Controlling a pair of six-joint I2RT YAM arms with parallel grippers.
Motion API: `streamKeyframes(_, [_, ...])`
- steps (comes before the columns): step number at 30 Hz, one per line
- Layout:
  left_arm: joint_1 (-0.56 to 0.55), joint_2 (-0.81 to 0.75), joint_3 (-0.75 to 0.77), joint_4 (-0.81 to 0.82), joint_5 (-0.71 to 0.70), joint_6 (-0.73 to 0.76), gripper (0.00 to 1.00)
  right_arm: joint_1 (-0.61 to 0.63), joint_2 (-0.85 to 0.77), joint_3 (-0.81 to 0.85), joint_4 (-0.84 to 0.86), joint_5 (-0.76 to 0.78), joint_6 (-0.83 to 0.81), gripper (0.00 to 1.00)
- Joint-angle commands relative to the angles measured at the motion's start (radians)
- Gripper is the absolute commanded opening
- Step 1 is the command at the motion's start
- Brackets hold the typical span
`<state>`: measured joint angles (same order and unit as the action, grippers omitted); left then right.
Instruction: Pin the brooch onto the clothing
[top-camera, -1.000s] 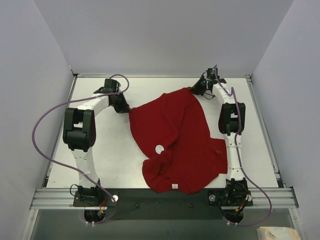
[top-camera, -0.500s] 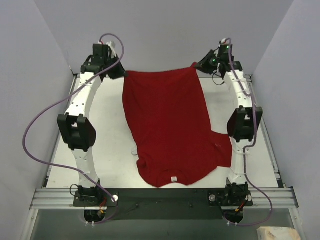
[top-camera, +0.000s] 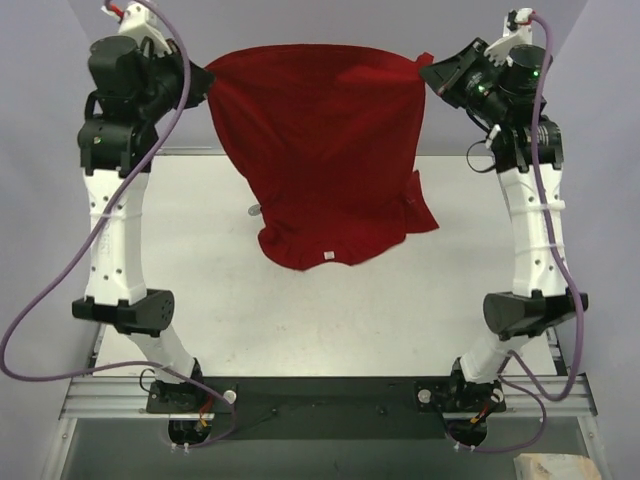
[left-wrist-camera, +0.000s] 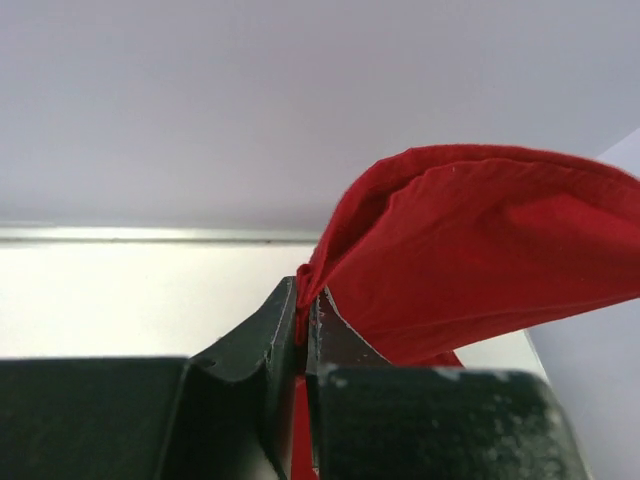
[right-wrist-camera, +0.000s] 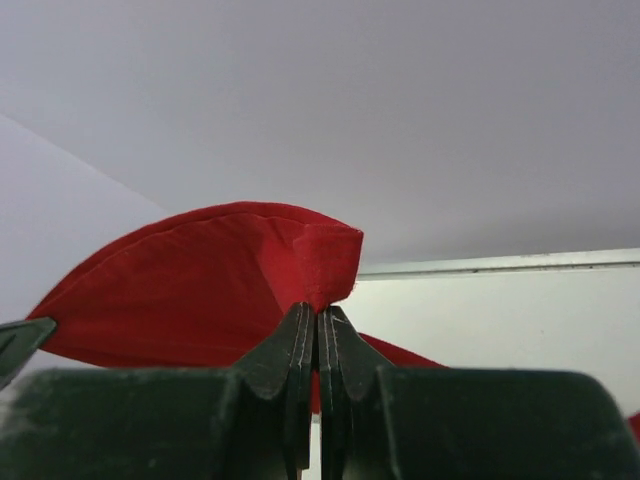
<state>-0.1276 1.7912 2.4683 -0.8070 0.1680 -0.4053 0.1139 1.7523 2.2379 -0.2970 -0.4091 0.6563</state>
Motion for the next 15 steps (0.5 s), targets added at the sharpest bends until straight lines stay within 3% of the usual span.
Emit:
streamKeyframes(1, [0.006,-0.183,-0.011,0.112,-0.027,0.029,0.00,0.046,-0.184,-0.120,0.070,0.027,-0.061,0.00])
streamKeyframes(8, [0.005,-0.517,-0.259,0.215,-0.045,0.094,0.00,0.138,-0.566,-0.423,0.196,0.113,-0.201,0.00])
streamKeyframes(15, [0.005,-0.710,-0.359,0.167,-0.019,0.132,0.00,0.159,-0.801,-0.552,0.234,0.093,-0.215,0.00])
